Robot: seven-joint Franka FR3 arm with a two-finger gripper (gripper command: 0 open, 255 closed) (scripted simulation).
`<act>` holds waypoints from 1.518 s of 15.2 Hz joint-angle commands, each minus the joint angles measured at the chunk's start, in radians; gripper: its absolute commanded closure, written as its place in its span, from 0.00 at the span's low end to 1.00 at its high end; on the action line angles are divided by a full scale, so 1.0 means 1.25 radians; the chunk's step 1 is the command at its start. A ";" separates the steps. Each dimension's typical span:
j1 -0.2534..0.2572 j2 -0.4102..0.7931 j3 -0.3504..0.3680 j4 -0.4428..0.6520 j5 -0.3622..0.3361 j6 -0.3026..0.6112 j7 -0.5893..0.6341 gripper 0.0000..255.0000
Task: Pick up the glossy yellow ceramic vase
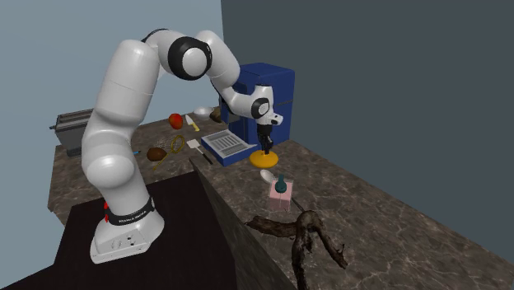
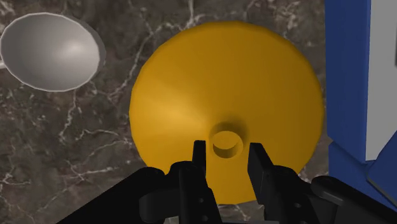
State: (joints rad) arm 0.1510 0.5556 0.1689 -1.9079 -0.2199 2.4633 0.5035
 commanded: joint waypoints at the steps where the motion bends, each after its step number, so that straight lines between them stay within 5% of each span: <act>1: 0.000 0.001 0.000 0.000 0.000 0.000 0.000 1.00; 23: -0.016 -0.113 0.023 0.005 0.036 -0.117 -0.028 1.00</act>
